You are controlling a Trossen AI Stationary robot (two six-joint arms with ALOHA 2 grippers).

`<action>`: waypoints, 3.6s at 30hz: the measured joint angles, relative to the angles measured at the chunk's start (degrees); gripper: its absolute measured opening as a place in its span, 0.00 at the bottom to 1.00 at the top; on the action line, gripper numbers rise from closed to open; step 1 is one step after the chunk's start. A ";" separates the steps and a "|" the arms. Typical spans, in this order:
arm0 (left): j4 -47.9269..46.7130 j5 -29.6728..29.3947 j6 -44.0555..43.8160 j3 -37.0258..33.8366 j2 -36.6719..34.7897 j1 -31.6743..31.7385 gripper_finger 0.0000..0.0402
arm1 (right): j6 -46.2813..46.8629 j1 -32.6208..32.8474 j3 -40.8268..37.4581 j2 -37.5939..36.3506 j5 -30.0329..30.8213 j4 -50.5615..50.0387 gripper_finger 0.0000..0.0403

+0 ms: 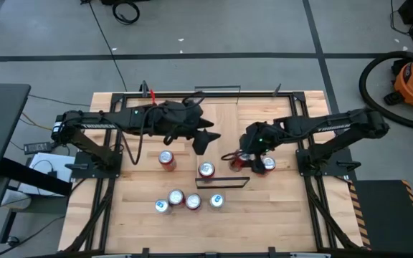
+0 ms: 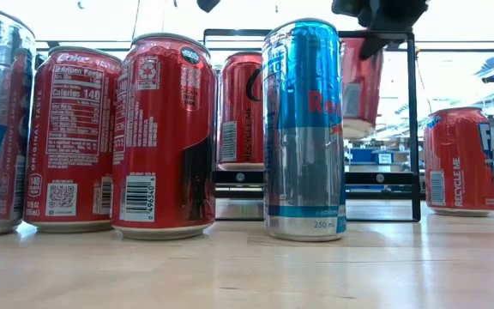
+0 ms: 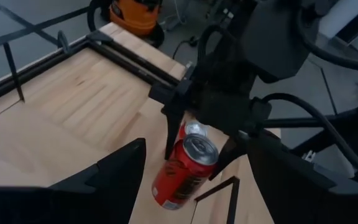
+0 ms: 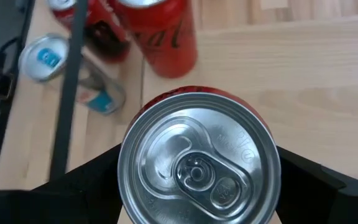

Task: Place canned beverage on shelf
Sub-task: Put the red black soda can on the shelf aligned with the other red black soda can

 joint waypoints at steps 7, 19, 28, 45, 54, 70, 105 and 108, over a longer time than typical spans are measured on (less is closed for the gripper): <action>-7.11 -1.36 0.14 0.00 -2.45 -3.01 0.73 | 5.63 2.66 0.46 4.12 0.48 2.13 0.82; -18.54 -2.07 -1.00 0.07 -4.73 -4.31 0.73 | 4.95 3.52 7.15 13.23 2.45 1.95 0.82; -24.56 -2.05 -3.07 0.02 -5.01 -4.97 0.73 | 1.96 3.88 7.37 14.93 1.89 2.54 0.82; -24.67 -2.07 -3.30 0.02 -5.01 -5.21 0.73 | 0.90 3.83 7.34 16.16 -0.44 3.74 0.90; -24.68 -2.07 -3.28 0.02 -5.01 -5.21 0.73 | 1.03 3.83 7.34 16.10 -0.71 3.63 0.90; -24.64 -2.07 -3.29 0.02 -5.01 -5.21 0.73 | 10.54 3.51 7.34 16.04 0.78 3.53 0.88; -24.66 -2.07 -3.12 0.02 -4.97 -5.21 0.73 | 16.58 4.01 9.31 16.12 0.77 3.19 0.93; -24.64 -2.07 -3.13 0.02 -4.97 -5.21 0.73 | 17.69 3.98 9.31 16.12 0.75 3.19 0.93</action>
